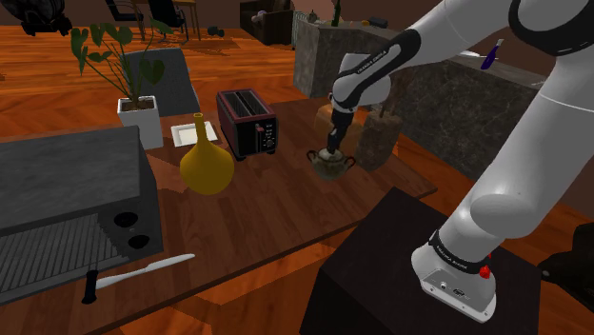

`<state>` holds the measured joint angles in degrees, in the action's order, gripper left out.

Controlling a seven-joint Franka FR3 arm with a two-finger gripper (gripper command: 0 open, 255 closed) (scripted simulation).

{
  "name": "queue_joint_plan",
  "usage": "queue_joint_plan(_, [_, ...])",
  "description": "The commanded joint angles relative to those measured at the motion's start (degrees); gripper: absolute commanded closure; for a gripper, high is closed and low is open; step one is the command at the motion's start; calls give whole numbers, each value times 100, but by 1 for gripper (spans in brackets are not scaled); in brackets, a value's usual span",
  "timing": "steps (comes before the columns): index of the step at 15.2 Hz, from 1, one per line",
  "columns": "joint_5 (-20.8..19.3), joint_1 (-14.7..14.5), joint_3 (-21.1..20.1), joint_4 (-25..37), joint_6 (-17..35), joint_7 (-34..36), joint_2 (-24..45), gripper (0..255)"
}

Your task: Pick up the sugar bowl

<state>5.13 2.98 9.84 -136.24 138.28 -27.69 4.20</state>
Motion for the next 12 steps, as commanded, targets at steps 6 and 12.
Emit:
queue_joint_plan(6, [-137,-2,15,137,-513,113,-394,255])
queue_joint_plan(12, [-204,0,15,251,-836,172,-608,255])
